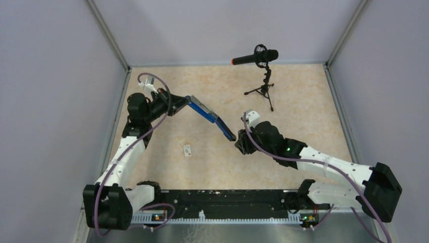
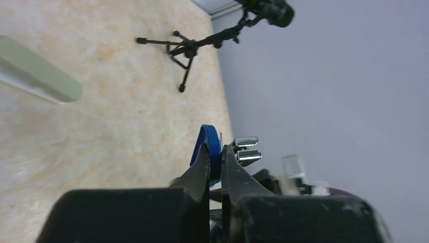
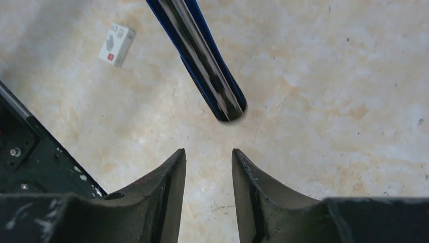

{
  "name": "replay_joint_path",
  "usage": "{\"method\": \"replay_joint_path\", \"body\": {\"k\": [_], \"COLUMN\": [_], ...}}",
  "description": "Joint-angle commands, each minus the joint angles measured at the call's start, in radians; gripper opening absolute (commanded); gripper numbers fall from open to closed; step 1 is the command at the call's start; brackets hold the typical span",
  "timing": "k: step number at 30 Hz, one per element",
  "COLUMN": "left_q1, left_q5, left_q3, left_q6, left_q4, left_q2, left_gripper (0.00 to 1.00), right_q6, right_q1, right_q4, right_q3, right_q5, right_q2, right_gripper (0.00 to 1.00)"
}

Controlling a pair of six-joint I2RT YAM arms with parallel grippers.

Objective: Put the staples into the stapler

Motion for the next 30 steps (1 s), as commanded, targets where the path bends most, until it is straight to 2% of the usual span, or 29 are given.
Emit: {"method": "replay_joint_path", "body": {"k": [1, 3, 6, 13, 15, 18, 23, 30], "left_q1": [-0.005, -0.005, -0.005, -0.007, -0.009, -0.03, -0.08, -0.122], "left_q5": [0.099, 0.112, 0.123, 0.172, 0.192, 0.204, 0.232, 0.233], "left_q3": [0.006, 0.007, 0.005, -0.014, -0.02, -0.04, -0.049, -0.05], "left_q6": [-0.243, -0.239, -0.19, -0.105, -0.09, -0.095, -0.096, -0.074], "left_q4": [0.262, 0.263, 0.235, 0.176, 0.168, 0.188, 0.212, 0.21], "left_q2": [-0.036, -0.036, -0.04, -0.037, -0.037, -0.039, -0.041, -0.044], "left_gripper": [0.0, 0.0, 0.0, 0.0, 0.0, 0.0, 0.0, 0.0], "right_q6": [0.03, 0.029, 0.018, -0.051, -0.075, -0.093, -0.107, -0.093], "right_q1": [0.01, 0.01, 0.011, 0.012, 0.011, 0.011, 0.015, 0.042], "right_q4": [0.047, 0.047, 0.022, 0.02, 0.039, 0.069, 0.081, 0.088], "right_q3": [-0.062, -0.061, -0.023, 0.074, 0.102, 0.153, 0.271, 0.359], "right_q5": [-0.04, -0.041, -0.041, -0.084, -0.083, -0.096, -0.178, -0.187], "right_q2": [-0.043, -0.061, -0.102, -0.194, -0.187, -0.124, 0.045, 0.178], "right_gripper": [0.41, 0.44, 0.55, 0.75, 0.77, 0.75, 0.62, 0.59]}}
